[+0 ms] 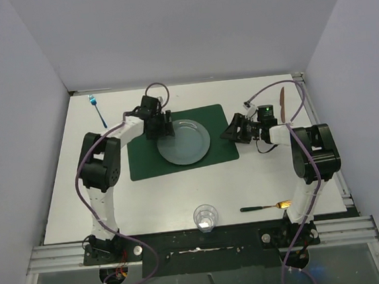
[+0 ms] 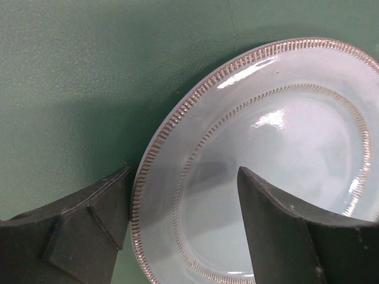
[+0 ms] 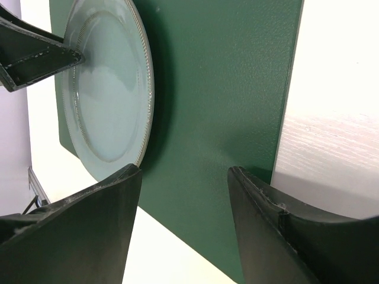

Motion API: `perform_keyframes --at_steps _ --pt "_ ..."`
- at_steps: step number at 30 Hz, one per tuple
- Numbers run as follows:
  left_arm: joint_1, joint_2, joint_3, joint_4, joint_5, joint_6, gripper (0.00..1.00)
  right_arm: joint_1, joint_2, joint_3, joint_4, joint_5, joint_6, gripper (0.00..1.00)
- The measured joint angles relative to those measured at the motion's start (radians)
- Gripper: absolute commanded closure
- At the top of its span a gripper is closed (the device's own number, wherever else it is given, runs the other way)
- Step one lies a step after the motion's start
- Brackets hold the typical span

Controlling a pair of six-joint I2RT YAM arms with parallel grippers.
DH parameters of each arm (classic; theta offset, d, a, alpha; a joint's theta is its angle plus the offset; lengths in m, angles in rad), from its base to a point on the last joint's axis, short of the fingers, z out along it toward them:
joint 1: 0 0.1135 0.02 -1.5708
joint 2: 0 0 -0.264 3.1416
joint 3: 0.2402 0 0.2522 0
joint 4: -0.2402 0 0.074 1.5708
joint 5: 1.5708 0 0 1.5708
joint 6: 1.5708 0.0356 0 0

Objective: Set the dinner table for one person
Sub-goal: Adjust the plate on the napkin, then adjust the napkin at the center of the board.

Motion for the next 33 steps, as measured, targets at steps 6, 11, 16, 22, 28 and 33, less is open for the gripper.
perform_keyframes --at_steps 6,11,16,22,28,33 --pt "-0.064 -0.019 -0.024 0.012 -0.175 0.012 0.29 0.002 0.000 0.000 -0.002 0.001 -0.001 0.40" --pt "-0.068 -0.082 -0.108 0.033 -0.283 0.001 0.29 0.006 0.000 0.000 -0.001 0.001 -0.001 0.41" --pt "-0.063 -0.161 -0.166 0.051 -0.370 -0.021 0.28 0.007 0.000 0.000 -0.001 0.001 -0.001 0.41" --pt "-0.063 -0.232 -0.174 0.068 -0.441 -0.043 0.28 0.008 0.000 0.000 -0.001 0.007 -0.002 0.46" --pt "-0.050 -0.360 -0.317 0.032 -0.515 -0.143 0.28 0.013 0.003 0.002 0.009 0.018 -0.001 0.93" --pt "0.054 -0.476 -0.515 0.038 -0.427 -0.240 0.48 0.023 0.031 0.003 0.041 0.018 0.008 1.00"
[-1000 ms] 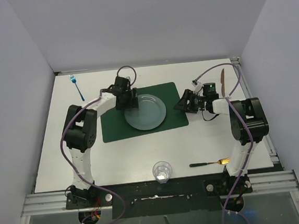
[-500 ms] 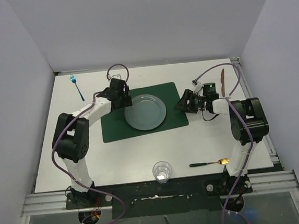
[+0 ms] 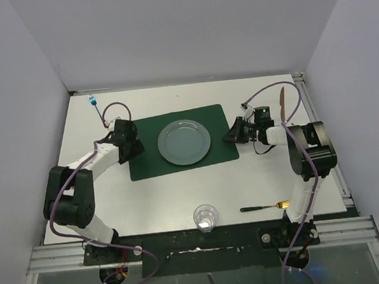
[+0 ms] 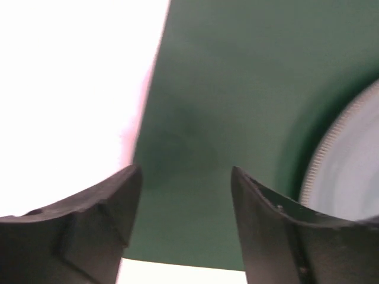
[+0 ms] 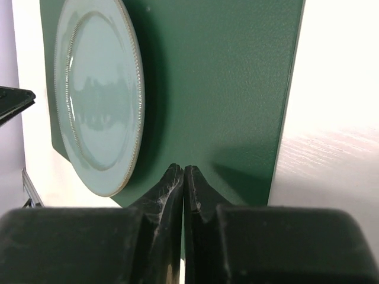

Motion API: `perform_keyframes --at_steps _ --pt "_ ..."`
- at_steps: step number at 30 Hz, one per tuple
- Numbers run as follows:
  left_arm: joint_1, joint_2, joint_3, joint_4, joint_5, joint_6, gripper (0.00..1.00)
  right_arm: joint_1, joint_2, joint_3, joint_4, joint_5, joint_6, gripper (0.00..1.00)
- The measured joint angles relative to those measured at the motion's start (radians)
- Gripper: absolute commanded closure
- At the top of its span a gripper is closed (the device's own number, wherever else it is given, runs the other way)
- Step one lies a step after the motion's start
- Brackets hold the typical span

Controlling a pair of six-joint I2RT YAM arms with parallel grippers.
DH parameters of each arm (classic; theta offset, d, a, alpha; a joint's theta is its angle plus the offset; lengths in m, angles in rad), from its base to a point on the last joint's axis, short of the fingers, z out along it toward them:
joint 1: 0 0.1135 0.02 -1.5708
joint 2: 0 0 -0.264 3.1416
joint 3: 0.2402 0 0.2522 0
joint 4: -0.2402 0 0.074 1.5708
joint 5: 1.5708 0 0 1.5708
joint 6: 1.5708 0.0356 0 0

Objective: Set the dinner table for one person
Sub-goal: Adjust the napkin at the center of the board.

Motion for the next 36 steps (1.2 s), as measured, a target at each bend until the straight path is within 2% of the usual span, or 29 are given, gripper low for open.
perform_keyframes --at_steps 3,6,7,12,18,27,36 --pt "0.070 0.004 -0.047 0.014 0.083 -0.027 0.73 0.010 0.024 0.000 0.005 0.000 0.001 1.00" --pt "0.093 0.025 -0.051 0.034 0.174 -0.044 0.96 0.018 0.030 0.000 0.004 0.001 0.002 1.00" --pt "0.093 0.036 -0.051 0.051 0.210 -0.048 1.00 0.021 0.030 0.000 0.007 0.000 0.002 1.00" --pt "0.092 0.076 -0.051 0.124 0.385 -0.069 1.00 0.030 0.030 0.000 0.012 0.008 0.000 1.00" --pt "0.105 0.098 -0.052 0.192 0.517 -0.092 1.00 0.033 0.031 0.001 0.009 0.016 -0.006 1.00" --pt "0.251 0.185 -0.141 0.410 0.745 -0.187 1.00 0.037 0.068 0.036 0.002 0.019 -0.006 1.00" --pt "0.299 0.307 -0.130 0.582 0.944 -0.237 1.00 0.042 0.106 0.093 -0.014 0.026 -0.026 1.00"
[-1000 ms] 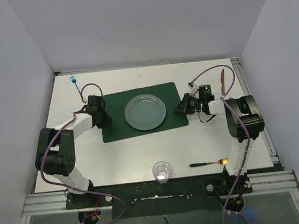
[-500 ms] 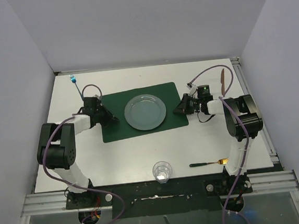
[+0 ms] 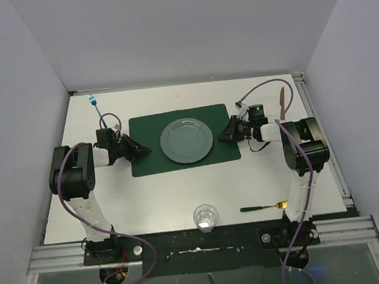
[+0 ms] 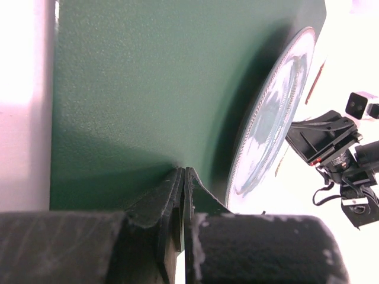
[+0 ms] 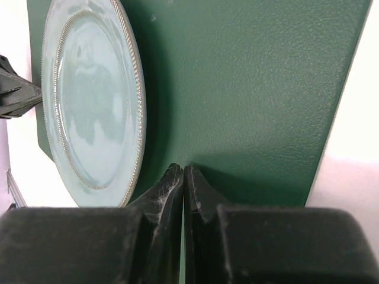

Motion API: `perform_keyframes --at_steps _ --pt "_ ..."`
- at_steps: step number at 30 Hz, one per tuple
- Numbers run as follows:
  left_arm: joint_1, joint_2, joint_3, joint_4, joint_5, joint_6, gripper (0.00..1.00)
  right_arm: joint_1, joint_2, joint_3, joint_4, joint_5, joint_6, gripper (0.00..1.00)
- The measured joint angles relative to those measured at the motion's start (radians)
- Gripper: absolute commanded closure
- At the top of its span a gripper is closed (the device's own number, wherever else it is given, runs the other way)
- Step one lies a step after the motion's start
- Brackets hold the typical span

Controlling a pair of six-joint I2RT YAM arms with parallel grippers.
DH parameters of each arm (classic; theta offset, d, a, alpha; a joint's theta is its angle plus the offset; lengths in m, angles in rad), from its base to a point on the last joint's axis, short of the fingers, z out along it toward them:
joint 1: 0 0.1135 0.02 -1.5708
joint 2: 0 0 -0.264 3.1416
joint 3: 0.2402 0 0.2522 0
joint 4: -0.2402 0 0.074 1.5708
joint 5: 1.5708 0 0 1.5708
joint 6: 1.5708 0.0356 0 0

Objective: Set the dinner table for one person
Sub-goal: Adjust the napkin at the center of the board.

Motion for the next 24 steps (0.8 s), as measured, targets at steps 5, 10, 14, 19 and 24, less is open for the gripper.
perform_keyframes --at_steps 5,10,14,19,24 --pt "0.001 0.011 -0.002 0.025 0.022 0.010 1.00 0.003 -0.032 -0.053 0.031 0.025 -0.003 1.00" --pt "-0.010 0.003 -0.010 0.027 0.011 0.039 1.00 0.017 -0.092 -0.126 0.039 0.065 -0.003 1.00" --pt "-0.029 -0.022 -0.018 0.015 -0.030 0.070 1.00 0.040 -0.130 -0.161 0.036 0.124 -0.004 1.00" --pt "-0.070 -0.066 -0.039 0.007 -0.122 0.096 1.00 0.064 -0.150 -0.167 0.021 0.187 -0.015 1.00" --pt "-0.142 -0.107 -0.069 -0.004 -0.172 0.098 1.00 0.072 -0.154 -0.167 0.013 0.210 -0.023 1.00"
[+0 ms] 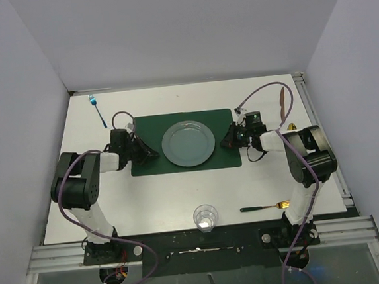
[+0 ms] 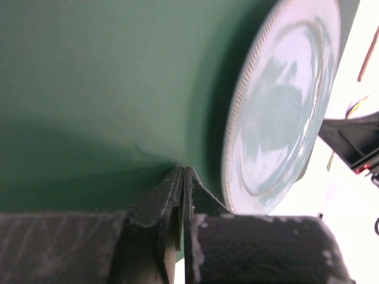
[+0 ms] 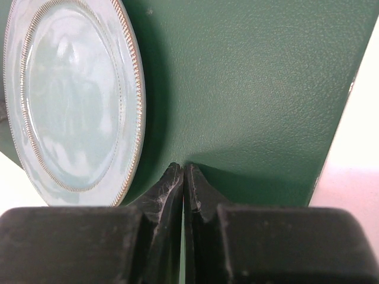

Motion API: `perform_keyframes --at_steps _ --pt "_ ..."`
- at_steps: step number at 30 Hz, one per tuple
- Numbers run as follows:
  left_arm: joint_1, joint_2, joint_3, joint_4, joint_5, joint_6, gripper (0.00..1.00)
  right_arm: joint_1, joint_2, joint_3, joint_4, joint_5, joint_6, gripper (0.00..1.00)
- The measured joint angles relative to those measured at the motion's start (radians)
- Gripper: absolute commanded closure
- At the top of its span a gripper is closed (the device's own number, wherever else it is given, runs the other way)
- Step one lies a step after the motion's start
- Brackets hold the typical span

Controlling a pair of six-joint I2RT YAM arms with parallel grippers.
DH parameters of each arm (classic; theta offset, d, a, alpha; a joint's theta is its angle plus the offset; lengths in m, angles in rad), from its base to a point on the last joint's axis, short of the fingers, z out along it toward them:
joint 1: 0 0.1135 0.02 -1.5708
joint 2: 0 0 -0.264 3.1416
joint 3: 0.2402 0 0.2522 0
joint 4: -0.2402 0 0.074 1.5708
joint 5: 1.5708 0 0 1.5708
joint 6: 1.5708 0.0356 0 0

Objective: Set the dinner table for one person
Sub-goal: Adjust the napkin at the center of the board.

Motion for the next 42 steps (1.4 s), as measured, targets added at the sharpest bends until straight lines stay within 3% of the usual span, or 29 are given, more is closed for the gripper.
perform_keyframes --at_steps 8,22,28,32,42 --pt "-0.111 -0.048 -0.049 -0.024 -0.009 -0.019 1.00 0.003 -0.001 0.009 -0.018 0.010 -0.007 1.00" --pt "-0.132 -0.087 -0.051 -0.105 -0.030 -0.039 1.00 0.008 0.000 0.044 -0.088 0.048 -0.007 1.00" --pt "-0.148 -0.193 -0.040 -0.312 -0.122 -0.027 1.00 0.008 0.000 0.061 -0.122 0.056 -0.009 1.00" --pt "-0.136 -0.278 0.046 -0.425 -0.178 -0.009 1.00 0.006 -0.003 0.085 -0.179 0.064 -0.018 1.00" --pt "-0.080 -0.482 0.114 -0.458 -0.206 0.002 1.00 -0.007 -0.113 0.140 -0.381 0.132 -0.062 1.00"
